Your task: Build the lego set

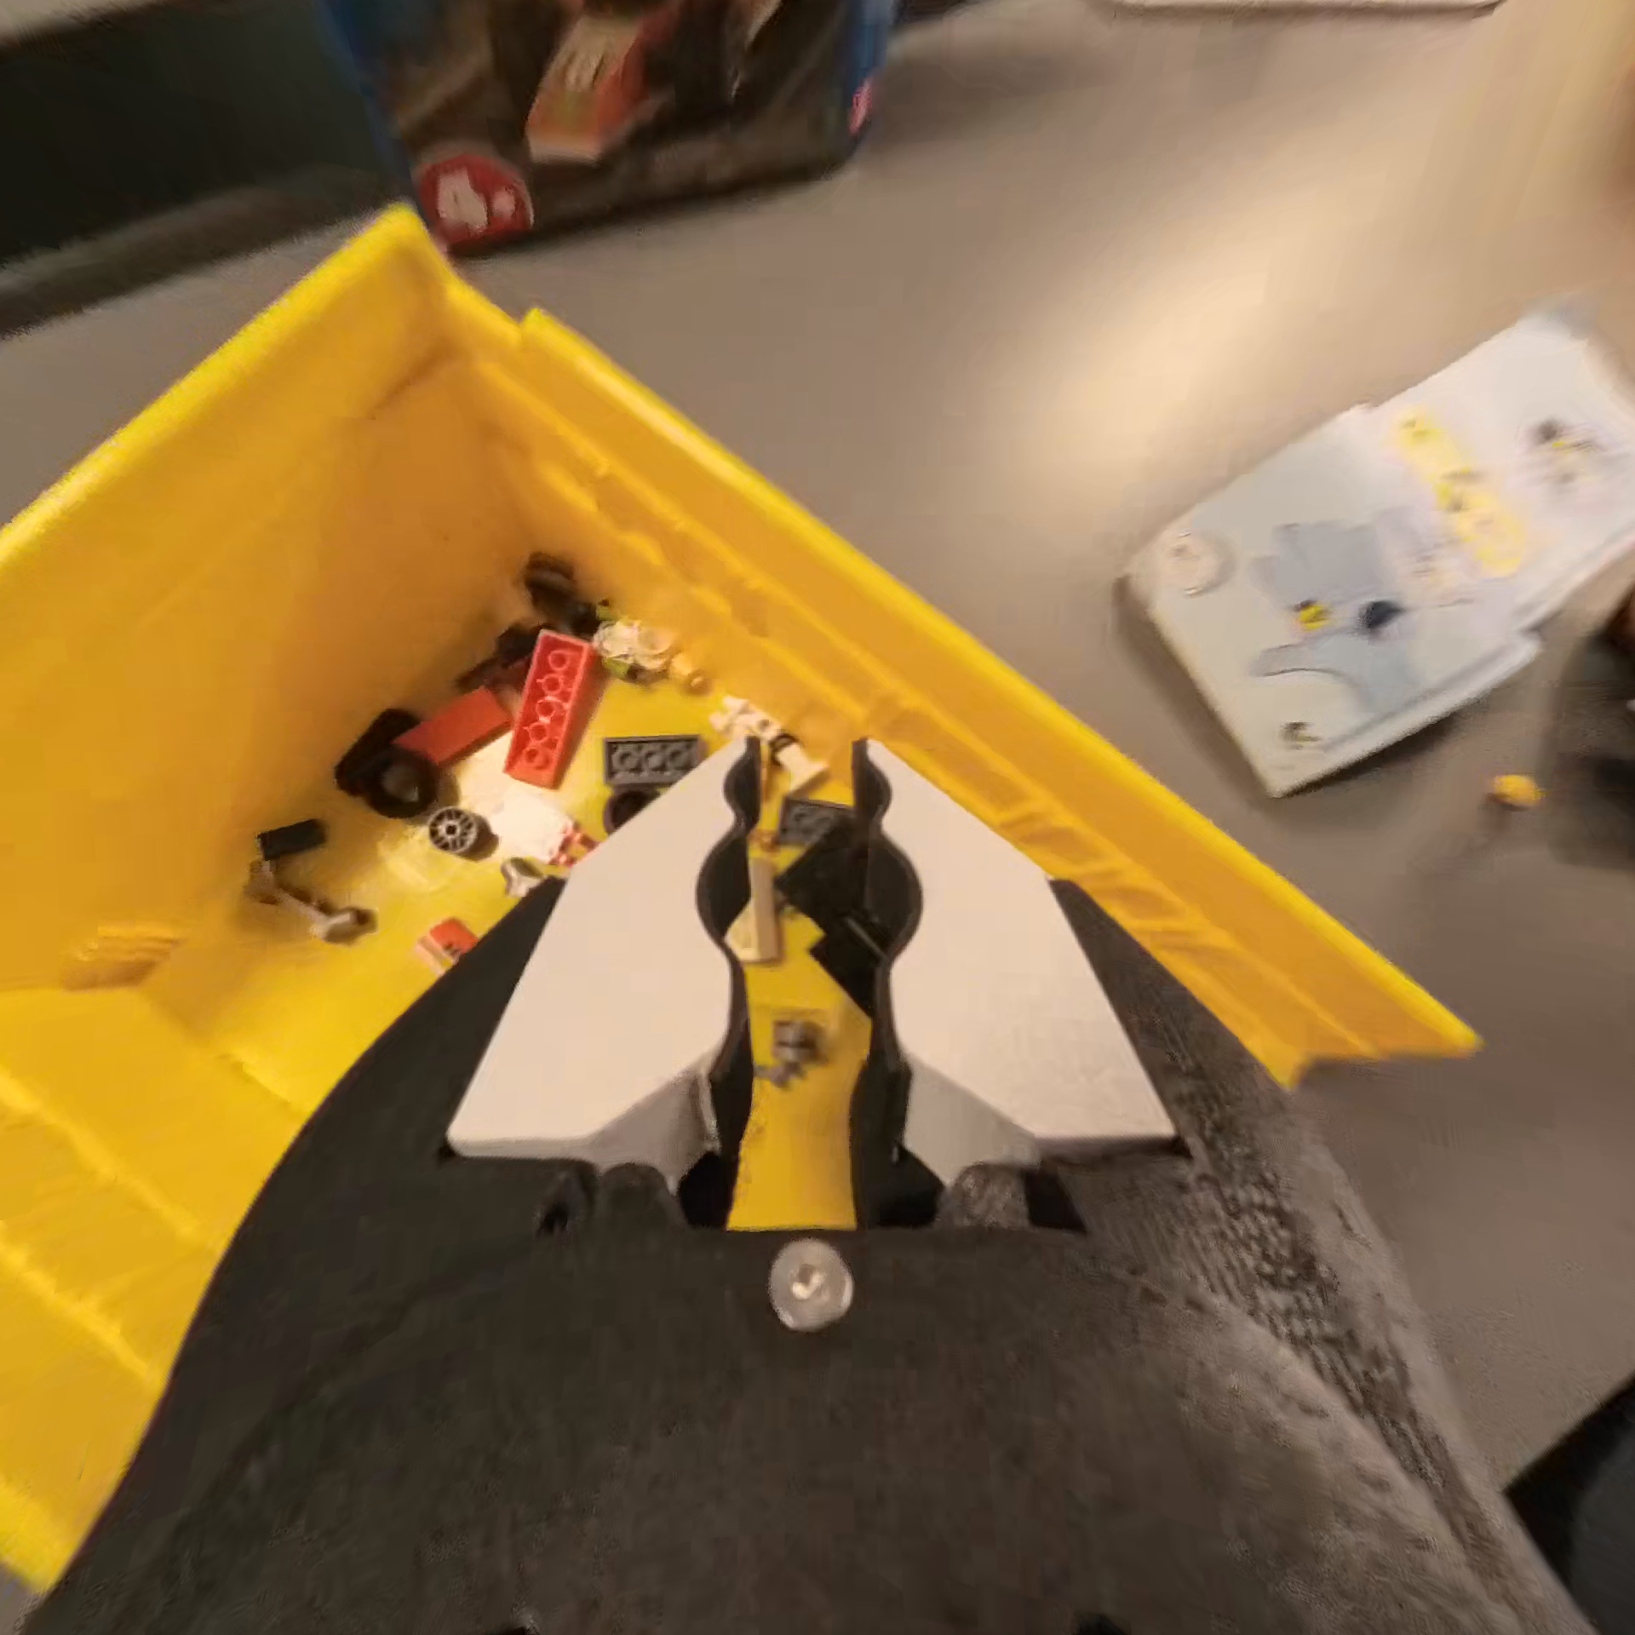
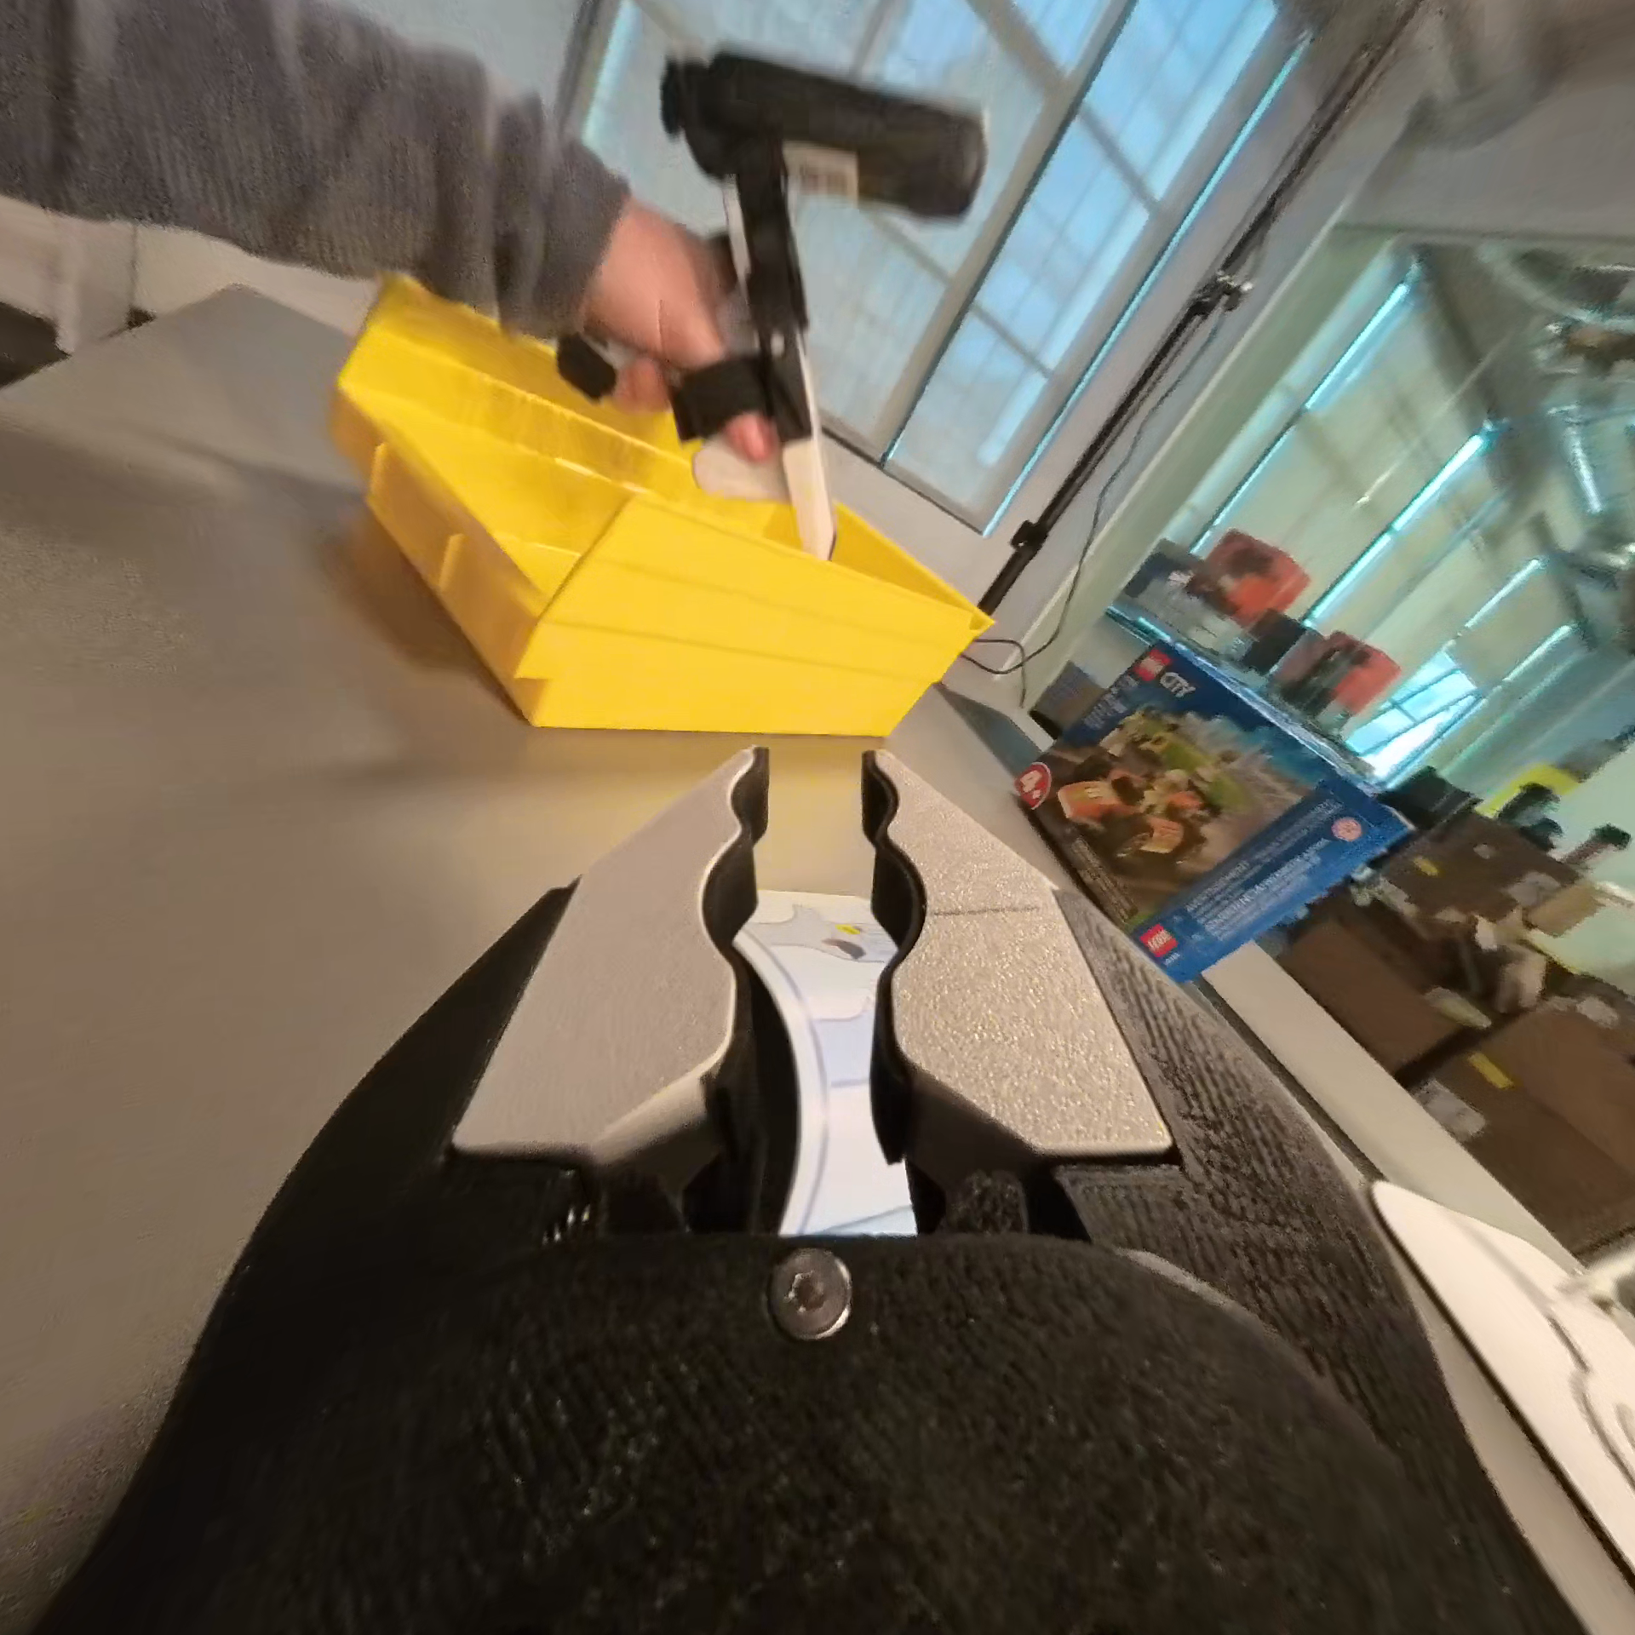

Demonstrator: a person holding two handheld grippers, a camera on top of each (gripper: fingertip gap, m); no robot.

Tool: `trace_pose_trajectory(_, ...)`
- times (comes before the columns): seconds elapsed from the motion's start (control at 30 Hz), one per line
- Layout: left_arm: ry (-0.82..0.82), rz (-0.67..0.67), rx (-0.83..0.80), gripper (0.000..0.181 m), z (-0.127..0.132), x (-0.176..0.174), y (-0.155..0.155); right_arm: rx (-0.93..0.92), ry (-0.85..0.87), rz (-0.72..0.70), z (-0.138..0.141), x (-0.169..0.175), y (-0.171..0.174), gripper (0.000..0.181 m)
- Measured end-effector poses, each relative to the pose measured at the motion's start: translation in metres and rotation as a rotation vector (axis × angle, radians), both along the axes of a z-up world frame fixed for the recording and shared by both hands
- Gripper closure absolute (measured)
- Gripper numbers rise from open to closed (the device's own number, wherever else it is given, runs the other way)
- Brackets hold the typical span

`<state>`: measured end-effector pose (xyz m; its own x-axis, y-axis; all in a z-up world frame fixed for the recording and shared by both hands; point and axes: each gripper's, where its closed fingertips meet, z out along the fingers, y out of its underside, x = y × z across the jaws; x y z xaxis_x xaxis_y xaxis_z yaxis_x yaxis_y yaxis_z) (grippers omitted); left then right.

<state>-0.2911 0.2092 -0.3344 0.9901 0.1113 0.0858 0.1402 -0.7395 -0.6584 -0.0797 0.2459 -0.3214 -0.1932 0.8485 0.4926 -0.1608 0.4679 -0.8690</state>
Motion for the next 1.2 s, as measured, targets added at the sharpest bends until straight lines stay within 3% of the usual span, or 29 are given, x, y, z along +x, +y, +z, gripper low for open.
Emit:
trace_pose_trajectory(0.17,-0.123,0.069,-0.161,0.167,-0.048,-0.025,0.023,-0.044,0.005,-0.006,0.003,0.0,0.006,0.162)
trace_pose_trajectory(0.3,-0.162,0.142,-0.217,0.167,-0.065,-0.037,0.034,-0.048,0.003,-0.004,0.003,0.0,0.006,0.162)
trace_pose_trajectory(0.83,-0.114,0.172,-0.294,0.173,-0.077,-0.04,0.03,-0.09,0.033,-0.047,0.01,0.004,0.015,0.162)
trace_pose_trajectory(0.93,-0.048,0.198,-0.226,0.173,-0.055,-0.044,0.02,-0.104,0.089,-0.095,0.019,0.011,0.024,0.162)
trace_pose_trajectory(1.03,0.039,0.191,-0.041,0.173,0.005,-0.027,0.009,-0.054,0.074,-0.163,0.016,0.019,0.042,0.162)
trace_pose_trajectory(1.1,0.114,0.158,0.082,0.173,0.05,-0.003,-0.006,0.007,-0.024,-0.189,0.005,0.027,0.056,0.162)
trace_pose_trajectory(1.2,0.079,-0.008,0.231,0.172,0.086,0.07,-0.022,-0.069,-0.318,-0.024,-0.025,0.051,0.048,0.159)
